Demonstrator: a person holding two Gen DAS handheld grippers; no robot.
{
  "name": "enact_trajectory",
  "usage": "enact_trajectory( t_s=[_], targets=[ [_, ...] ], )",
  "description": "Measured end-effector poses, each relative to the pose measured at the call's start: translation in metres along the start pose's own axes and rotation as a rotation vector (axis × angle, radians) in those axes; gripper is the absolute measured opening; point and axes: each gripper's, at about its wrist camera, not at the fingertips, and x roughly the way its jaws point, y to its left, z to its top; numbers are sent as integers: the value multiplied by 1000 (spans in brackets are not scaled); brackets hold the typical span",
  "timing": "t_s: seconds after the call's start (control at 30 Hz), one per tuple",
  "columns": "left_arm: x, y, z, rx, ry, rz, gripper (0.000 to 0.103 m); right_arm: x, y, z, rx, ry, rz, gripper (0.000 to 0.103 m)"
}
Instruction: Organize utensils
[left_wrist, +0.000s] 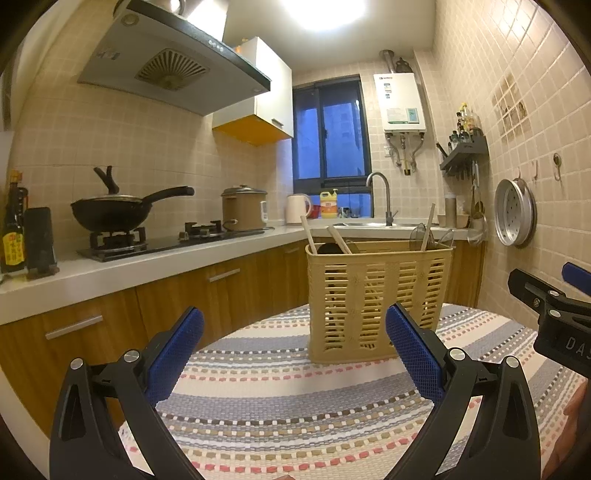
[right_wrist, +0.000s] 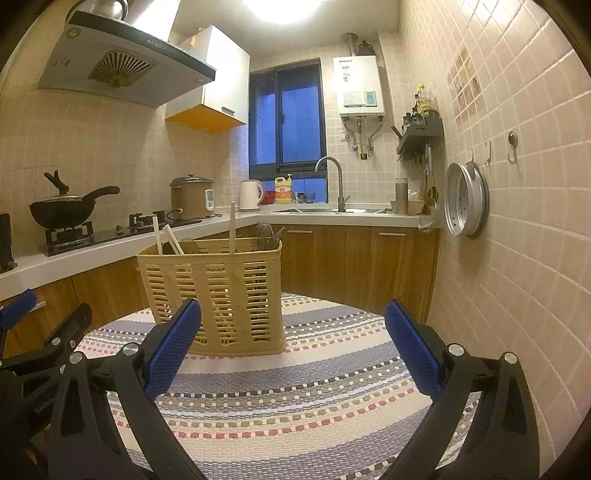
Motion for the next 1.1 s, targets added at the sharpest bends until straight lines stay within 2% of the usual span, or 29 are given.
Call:
enact_trajectory(
  t_s=[0.43, 0.93, 1.1],
  targets=[
    [6, 5, -2, -12, 28, 6, 95, 1, -5, 0, 14, 2, -15, 95],
    [3, -2, -2, 18, 14, 12, 95, 2, -3, -1, 10, 8, -10, 95],
    [4, -3, -2, 14, 13, 50, 95, 2, -3, -1, 11, 12, -8, 95]
  ],
)
